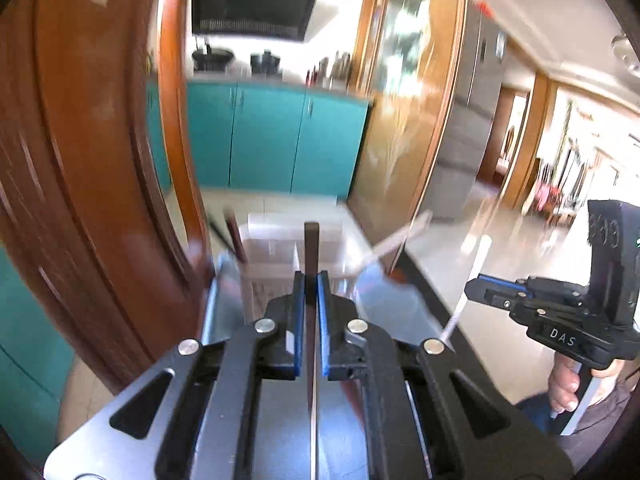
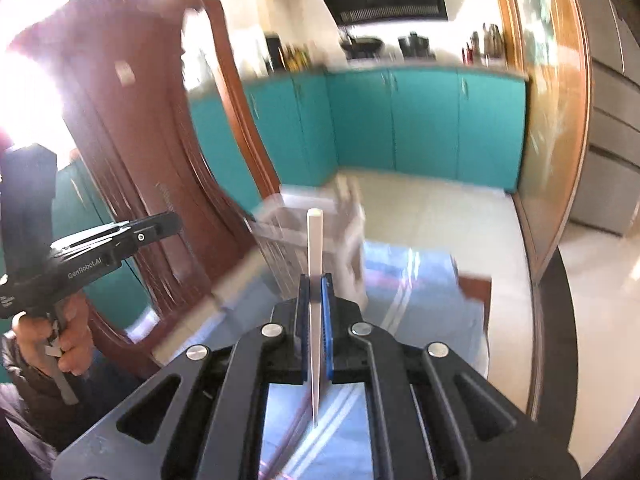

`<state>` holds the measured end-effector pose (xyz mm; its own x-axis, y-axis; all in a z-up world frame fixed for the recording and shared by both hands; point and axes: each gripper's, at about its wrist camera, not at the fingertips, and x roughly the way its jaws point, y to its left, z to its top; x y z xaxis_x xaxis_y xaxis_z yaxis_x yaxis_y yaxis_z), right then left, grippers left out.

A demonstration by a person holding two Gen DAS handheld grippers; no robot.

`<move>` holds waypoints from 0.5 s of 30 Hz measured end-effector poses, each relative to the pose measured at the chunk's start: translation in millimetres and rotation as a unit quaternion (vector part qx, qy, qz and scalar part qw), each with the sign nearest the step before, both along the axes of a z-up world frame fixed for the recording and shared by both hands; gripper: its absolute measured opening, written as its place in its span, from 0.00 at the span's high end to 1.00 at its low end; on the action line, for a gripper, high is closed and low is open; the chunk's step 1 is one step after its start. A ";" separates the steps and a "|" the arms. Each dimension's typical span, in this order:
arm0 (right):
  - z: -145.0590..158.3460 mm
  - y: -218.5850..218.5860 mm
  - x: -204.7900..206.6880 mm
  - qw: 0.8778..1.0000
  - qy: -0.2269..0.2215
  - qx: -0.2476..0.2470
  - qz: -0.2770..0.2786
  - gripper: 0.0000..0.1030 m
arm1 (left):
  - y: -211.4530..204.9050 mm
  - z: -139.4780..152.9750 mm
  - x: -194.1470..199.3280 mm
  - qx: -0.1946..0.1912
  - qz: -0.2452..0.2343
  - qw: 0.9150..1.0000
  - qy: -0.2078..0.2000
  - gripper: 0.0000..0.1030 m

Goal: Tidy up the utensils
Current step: 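Lift both chopsticks into the white caddy and open both grippers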

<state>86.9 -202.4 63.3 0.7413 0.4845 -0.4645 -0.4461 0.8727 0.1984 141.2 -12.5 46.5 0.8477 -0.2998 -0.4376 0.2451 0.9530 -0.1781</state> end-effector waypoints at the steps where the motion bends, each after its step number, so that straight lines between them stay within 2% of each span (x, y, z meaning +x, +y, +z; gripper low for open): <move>1: 12.1 -1.4 3.6 1.000 -0.012 0.010 0.002 0.94 | 3.7 13.5 -1.4 -0.004 0.002 1.000 -0.013 0.93; 5: 63.5 -9.6 20.8 0.994 -0.076 0.073 -0.024 0.94 | 18.3 69.3 8.6 -0.026 0.037 0.996 -0.078 0.93; 7: 74.3 -15.5 32.4 0.987 -0.109 0.109 -0.054 0.94 | 21.8 81.2 18.2 -0.037 0.062 0.993 -0.095 0.93; 9: 75.7 -17.4 38.5 0.981 -0.133 0.104 -0.097 0.94 | 29.1 85.6 33.9 -0.049 0.095 0.989 -0.106 0.93; 11: 66.9 -6.9 44.9 0.979 -0.145 0.077 -0.125 0.94 | 30.2 80.3 45.8 -0.046 0.130 0.983 -0.119 0.93; 13: 47.7 5.3 54.5 0.981 -0.135 0.044 -0.130 0.94 | 27.4 69.5 52.2 -0.026 0.151 0.981 -0.118 0.93; 15: 31.9 12.3 65.9 0.985 -0.118 0.027 -0.126 0.94 | 24.1 54.8 65.2 -0.012 0.151 0.984 -0.098 0.93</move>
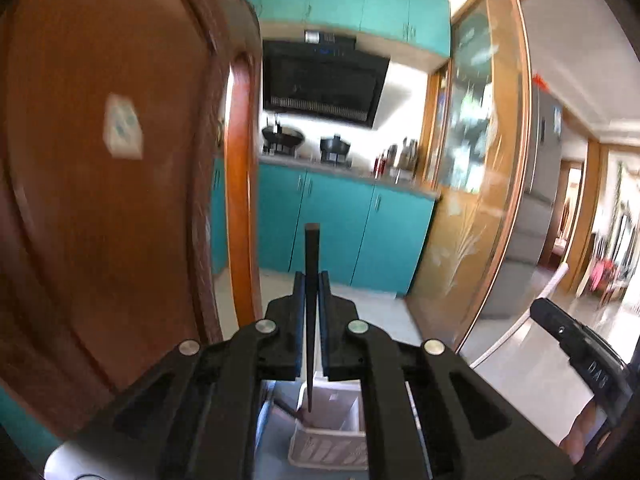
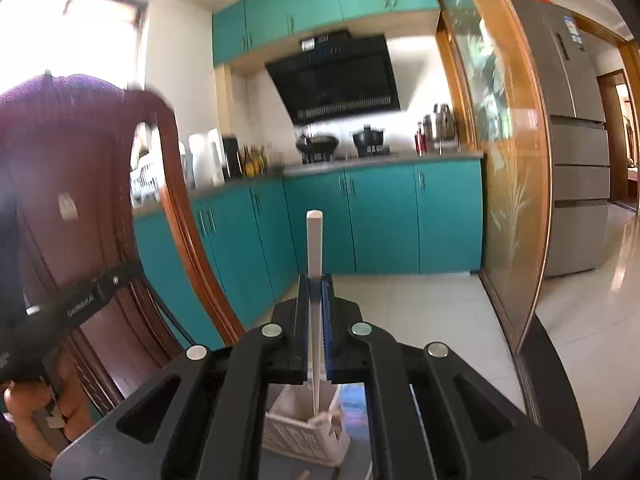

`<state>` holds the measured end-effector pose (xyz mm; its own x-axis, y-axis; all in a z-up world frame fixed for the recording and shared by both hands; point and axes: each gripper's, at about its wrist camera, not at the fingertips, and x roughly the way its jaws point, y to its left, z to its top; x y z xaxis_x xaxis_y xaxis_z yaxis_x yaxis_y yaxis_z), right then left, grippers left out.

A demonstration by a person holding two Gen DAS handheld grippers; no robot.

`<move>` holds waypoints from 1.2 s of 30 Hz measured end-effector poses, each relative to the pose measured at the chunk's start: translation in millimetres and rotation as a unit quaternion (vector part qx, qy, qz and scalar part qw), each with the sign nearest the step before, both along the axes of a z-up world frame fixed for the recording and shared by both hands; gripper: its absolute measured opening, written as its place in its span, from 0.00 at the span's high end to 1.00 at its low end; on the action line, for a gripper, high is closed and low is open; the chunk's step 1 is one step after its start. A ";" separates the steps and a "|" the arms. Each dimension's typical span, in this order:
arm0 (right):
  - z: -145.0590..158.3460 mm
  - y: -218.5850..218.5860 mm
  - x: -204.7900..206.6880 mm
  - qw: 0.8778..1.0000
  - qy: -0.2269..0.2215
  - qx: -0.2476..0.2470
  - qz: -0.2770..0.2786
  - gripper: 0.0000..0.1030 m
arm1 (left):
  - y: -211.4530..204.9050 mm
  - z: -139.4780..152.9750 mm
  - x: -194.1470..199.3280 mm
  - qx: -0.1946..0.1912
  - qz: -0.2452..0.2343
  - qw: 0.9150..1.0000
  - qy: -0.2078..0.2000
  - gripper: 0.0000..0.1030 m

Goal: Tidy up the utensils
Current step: 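Lift both chopsticks into the white caddy and open both grippers, then move both open grippers back down to the remaining chopsticks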

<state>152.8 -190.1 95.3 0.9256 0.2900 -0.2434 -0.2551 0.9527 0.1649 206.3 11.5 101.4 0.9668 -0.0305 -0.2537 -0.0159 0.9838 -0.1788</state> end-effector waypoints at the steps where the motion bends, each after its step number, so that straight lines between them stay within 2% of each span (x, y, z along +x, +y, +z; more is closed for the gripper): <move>1: -6.3 4.0 5.2 1.000 0.008 -0.004 0.004 0.94 | -3.6 -7.6 6.0 0.000 -0.005 1.000 0.014 0.93; 6: -24.4 13.8 17.9 0.999 0.029 -0.020 0.013 0.94 | -17.1 -26.8 14.8 0.035 -0.002 0.999 0.033 0.93; 11: -26.9 15.9 18.3 0.999 0.035 -0.022 0.017 0.92 | -22.2 -35.5 10.1 0.046 -0.009 0.998 0.044 0.93; 13: -25.8 14.8 15.5 0.999 0.032 -0.023 0.017 0.89 | -23.2 -37.0 11.9 0.045 -0.012 0.998 0.047 0.93; 15: -21.9 12.8 11.8 0.999 0.025 -0.023 0.017 0.80 | -24.7 -37.4 14.4 0.047 -0.013 0.998 0.049 0.93; 19: -14.4 11.4 -5.2 0.999 0.005 -0.028 0.028 0.72 | -26.4 -39.8 10.0 0.058 -0.016 0.997 0.049 0.92; 24: -18.4 6.3 -22.3 0.998 0.000 -0.035 0.058 0.70 | -28.7 -43.3 3.7 0.067 -0.023 0.996 0.045 0.78; 28: -46.5 2.8 -34.0 0.993 0.011 -0.056 0.105 0.70 | -31.6 -49.1 -5.9 0.072 -0.029 0.996 0.039 0.73; 31: -89.7 4.1 -29.5 0.985 0.065 -0.086 0.132 0.70 | -32.3 -58.2 -21.9 0.069 -0.046 0.997 0.006 0.73; 33: -127.6 7.0 -11.5 0.977 0.142 -0.105 0.124 0.70 | -34.2 -66.3 -31.0 0.076 -0.054 0.996 -0.013 0.73; 34: -151.0 9.4 3.0 0.967 0.199 -0.116 0.111 0.70 | -35.9 -71.5 -34.1 0.080 -0.064 0.995 -0.016 0.73; 36: -181.5 13.1 21.6 0.951 0.266 -0.121 0.099 0.70 | -41.3 -86.8 -35.8 0.090 -0.083 0.993 0.001 0.73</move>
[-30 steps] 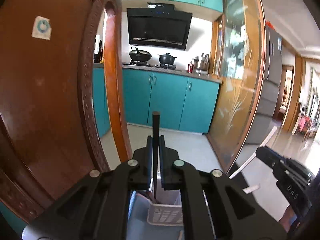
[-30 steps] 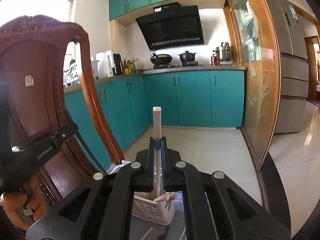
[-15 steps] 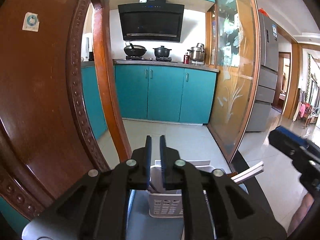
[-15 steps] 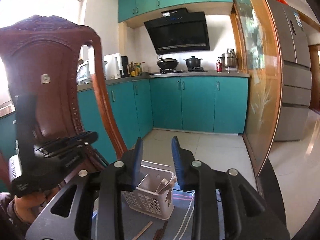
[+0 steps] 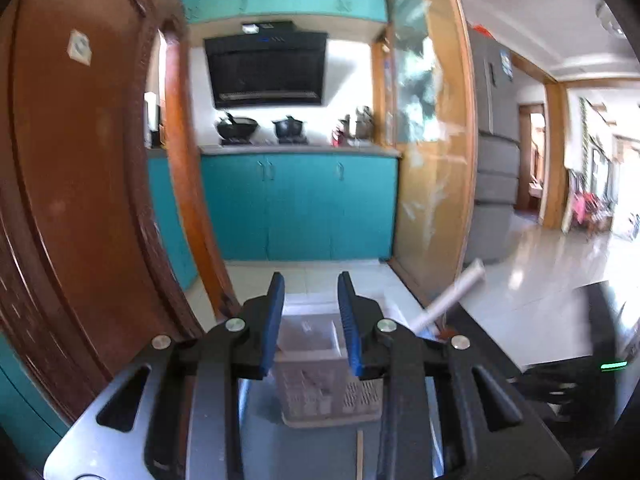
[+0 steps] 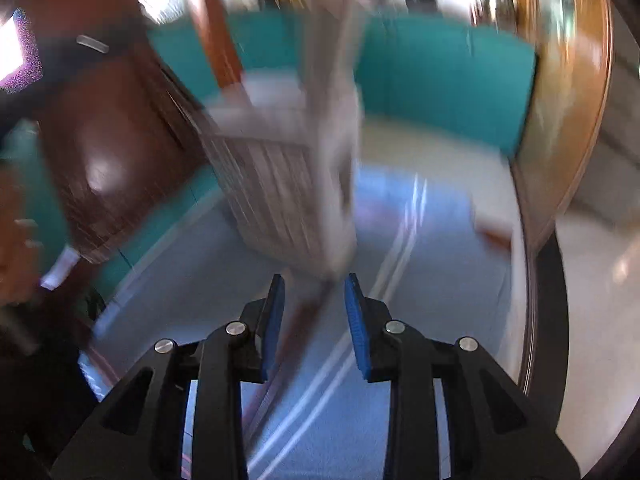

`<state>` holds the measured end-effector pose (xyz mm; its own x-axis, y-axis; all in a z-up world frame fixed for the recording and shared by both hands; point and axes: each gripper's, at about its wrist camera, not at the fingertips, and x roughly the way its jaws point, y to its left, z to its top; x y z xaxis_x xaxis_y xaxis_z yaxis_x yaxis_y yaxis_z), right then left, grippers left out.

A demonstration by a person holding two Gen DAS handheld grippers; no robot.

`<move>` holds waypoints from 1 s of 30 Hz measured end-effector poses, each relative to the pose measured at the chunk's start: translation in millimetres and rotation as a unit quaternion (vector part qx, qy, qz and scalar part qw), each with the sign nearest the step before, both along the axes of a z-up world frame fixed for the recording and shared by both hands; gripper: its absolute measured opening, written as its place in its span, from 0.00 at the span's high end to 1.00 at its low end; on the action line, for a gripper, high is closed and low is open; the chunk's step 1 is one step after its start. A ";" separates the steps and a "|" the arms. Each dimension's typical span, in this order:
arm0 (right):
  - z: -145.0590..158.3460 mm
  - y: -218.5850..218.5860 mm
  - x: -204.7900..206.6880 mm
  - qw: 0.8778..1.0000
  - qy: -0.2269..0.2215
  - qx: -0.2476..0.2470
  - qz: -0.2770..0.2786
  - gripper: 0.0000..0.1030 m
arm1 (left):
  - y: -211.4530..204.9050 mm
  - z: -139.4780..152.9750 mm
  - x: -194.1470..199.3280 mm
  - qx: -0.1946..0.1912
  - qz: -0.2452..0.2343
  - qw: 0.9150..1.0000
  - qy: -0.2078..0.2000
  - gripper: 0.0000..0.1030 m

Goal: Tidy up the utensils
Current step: 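Move both open grippers back down to the remaining chopsticks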

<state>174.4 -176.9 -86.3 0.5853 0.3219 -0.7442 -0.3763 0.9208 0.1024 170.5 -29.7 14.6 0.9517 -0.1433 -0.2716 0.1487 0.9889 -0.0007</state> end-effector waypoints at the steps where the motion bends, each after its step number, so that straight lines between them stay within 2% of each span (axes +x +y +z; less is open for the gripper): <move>1: -9.7 1.5 5.6 1.000 0.019 -0.002 -0.005 0.70 | -2.9 -7.7 1.9 0.008 -0.002 1.000 0.015 0.73; 3: -32.1 5.4 16.6 0.998 0.067 -0.003 -0.020 0.70 | -8.6 -25.5 8.1 0.016 -0.003 0.999 0.050 0.73; 6: -51.4 17.7 23.6 0.995 0.096 -0.019 -0.027 0.70 | -14.8 -47.3 22.1 0.023 -0.001 0.993 0.112 0.73; 9: -55.6 21.3 26.1 0.995 0.084 -0.021 -0.049 0.70 | -18.2 -65.2 31.5 0.038 0.006 0.986 0.161 0.73; 11: -55.3 19.1 32.3 0.995 0.078 -0.006 -0.068 0.70 | -16.3 -78.4 34.0 0.031 0.006 0.981 0.194 0.73; 14: -56.5 14.3 49.8 0.992 0.078 0.018 -0.094 0.70 | -17.2 -98.9 42.1 0.029 -0.005 0.965 0.260 0.73; 17: -58.2 19.1 63.7 0.992 0.076 0.019 -0.096 0.70 | -18.9 -119.5 44.8 0.028 -0.012 0.953 0.301 0.73; 19: -57.7 24.8 63.9 0.994 0.066 -0.011 -0.092 0.76 | -20.1 -127.0 42.9 0.035 -0.011 0.951 0.307 0.73; 20: -57.3 26.4 62.9 0.994 0.066 -0.018 -0.089 0.90 | -20.9 -129.8 41.2 0.042 -0.010 0.951 0.306 0.73; 24: -55.9 24.9 53.2 0.994 0.073 -0.026 -0.077 0.92 | -19.4 -133.5 37.7 0.045 -0.011 0.951 0.305 0.73; 27: -55.8 19.7 36.8 0.993 0.071 -0.035 -0.089 0.93 | -18.5 -133.8 37.9 0.044 -0.012 0.951 0.305 0.73; 30: -54.0 3.7 32.8 0.991 0.075 -0.024 -0.105 0.93 | -21.3 -130.4 40.1 0.045 -0.013 0.951 0.305 0.73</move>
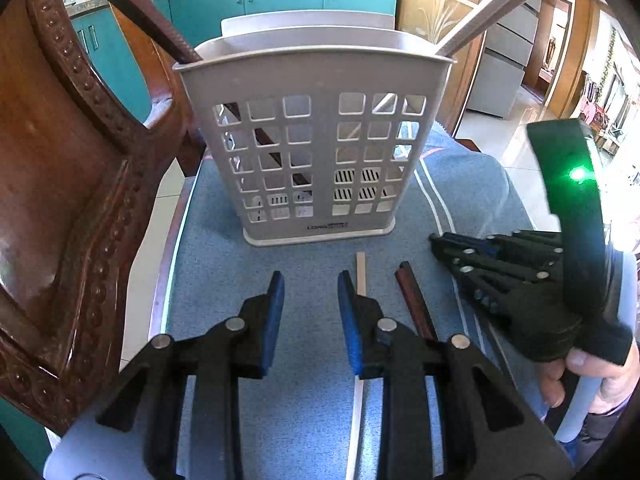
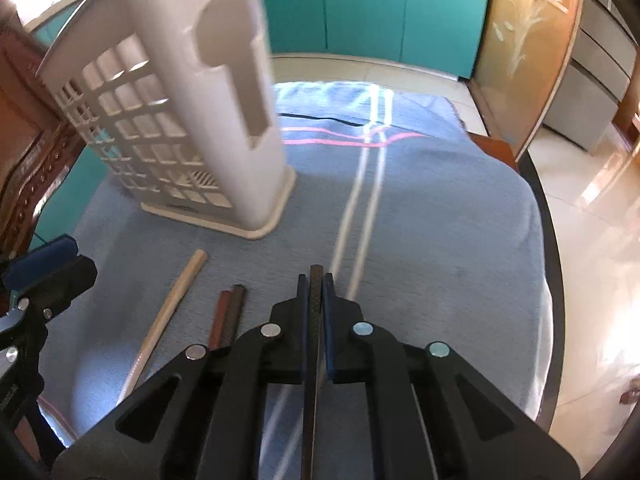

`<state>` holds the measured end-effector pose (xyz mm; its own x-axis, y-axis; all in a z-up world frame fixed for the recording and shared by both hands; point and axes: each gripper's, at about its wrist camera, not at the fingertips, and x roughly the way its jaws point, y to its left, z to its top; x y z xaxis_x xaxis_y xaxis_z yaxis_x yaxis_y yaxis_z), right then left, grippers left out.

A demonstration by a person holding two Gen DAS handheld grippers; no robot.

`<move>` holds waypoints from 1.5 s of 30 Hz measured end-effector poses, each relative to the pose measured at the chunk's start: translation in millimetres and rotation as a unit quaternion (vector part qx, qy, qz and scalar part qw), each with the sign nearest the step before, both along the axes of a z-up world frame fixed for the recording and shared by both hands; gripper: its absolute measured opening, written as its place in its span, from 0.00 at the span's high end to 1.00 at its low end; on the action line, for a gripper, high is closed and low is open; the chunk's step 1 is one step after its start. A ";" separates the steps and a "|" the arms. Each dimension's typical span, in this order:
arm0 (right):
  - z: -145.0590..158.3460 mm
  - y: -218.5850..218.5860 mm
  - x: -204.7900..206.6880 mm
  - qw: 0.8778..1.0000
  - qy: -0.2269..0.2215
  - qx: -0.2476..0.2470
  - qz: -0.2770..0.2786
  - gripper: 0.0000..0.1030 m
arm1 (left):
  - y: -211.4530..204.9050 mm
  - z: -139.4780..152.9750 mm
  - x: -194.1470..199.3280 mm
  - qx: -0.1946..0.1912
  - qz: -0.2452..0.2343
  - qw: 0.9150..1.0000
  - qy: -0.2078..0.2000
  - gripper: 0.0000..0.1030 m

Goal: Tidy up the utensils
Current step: 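Move both open grippers back down to the remaining chopsticks, then close the right gripper on a black chopstick while the left closes on a pale chopstick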

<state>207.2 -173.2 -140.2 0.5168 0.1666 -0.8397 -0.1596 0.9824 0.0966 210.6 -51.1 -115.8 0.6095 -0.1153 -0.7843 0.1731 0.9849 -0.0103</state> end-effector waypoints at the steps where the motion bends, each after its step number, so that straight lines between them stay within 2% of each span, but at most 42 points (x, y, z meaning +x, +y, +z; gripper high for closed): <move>1: 1.2 -4.4 -1.7 1.000 0.002 0.006 -0.007 0.93 | -1.1 0.6 1.9 0.000 -0.001 1.000 0.001 0.72; 5: 1.5 -14.8 -2.2 1.000 0.017 0.020 -0.013 0.88 | -5.2 -1.3 3.2 0.004 -0.005 1.000 0.003 0.70; 8: 7.0 -13.7 -6.7 1.000 0.019 0.004 -0.002 0.87 | -7.6 -5.5 6.1 0.011 -0.008 1.000 0.007 0.67; 10: 9.7 -12.9 -10.6 1.000 0.019 -0.002 0.001 0.81 | -7.6 -10.4 9.0 0.016 -0.009 1.000 0.014 0.66; 12: 13.1 -11.6 -18.1 1.000 0.020 -0.003 0.001 0.70 | -9.4 -17.0 10.3 0.016 -0.011 0.999 0.029 0.65; 18: 15.9 -12.9 -23.2 0.999 0.027 -0.020 0.006 0.67 | -21.0 -39.3 19.2 0.016 -0.033 0.997 0.071 0.64; 20: 13.6 -12.4 -22.0 0.999 0.031 -0.026 0.009 0.67 | -26.3 -43.3 21.2 0.020 -0.038 0.996 0.073 0.62; 27: 7.0 -8.7 -23.9 0.998 0.040 -0.040 0.022 0.67 | -33.3 -50.1 33.0 0.027 -0.035 0.996 0.076 0.63; 30: 2.1 -7.3 -24.5 0.998 0.042 -0.048 0.025 0.67 | -33.9 -49.4 35.2 0.018 -0.036 0.996 0.079 0.75; 32: -0.2 -4.7 -26.3 0.997 0.038 -0.058 0.028 0.67 | -36.3 -48.8 34.7 0.020 -0.037 0.996 0.077 0.78; 34: -1.7 -1.0 -28.7 0.997 0.032 -0.068 0.034 0.67 | -36.5 -48.8 35.1 0.022 -0.037 0.996 0.076 0.87; 36: -1.7 0.0 -31.3 0.996 0.030 -0.071 0.036 0.67 | -39.9 -50.9 39.2 0.025 -0.034 0.996 0.077 0.90; 39: -1.5 0.9 -33.0 0.996 0.030 -0.072 0.037 0.67 | -36.9 -50.9 39.2 0.021 -0.033 0.996 0.079 0.90; 42: -0.7 0.0 -32.4 0.997 0.032 -0.070 0.033 0.67 | -32.6 -49.7 38.3 0.027 -0.025 0.996 0.076 0.79; 43: -0.5 -0.5 -32.1 0.997 0.031 -0.069 0.031 0.68 | -32.6 -49.7 38.9 0.026 -0.025 0.996 0.076 0.79; 44: -0.4 -0.1 -32.8 0.997 0.031 -0.062 0.031 0.76 | -32.8 -49.8 39.7 0.025 -0.024 0.997 0.076 0.79; 45: 0.2 0.8 -33.0 0.997 0.032 -0.052 0.036 0.92 | -33.1 -49.8 39.9 0.025 -0.024 0.997 0.075 0.79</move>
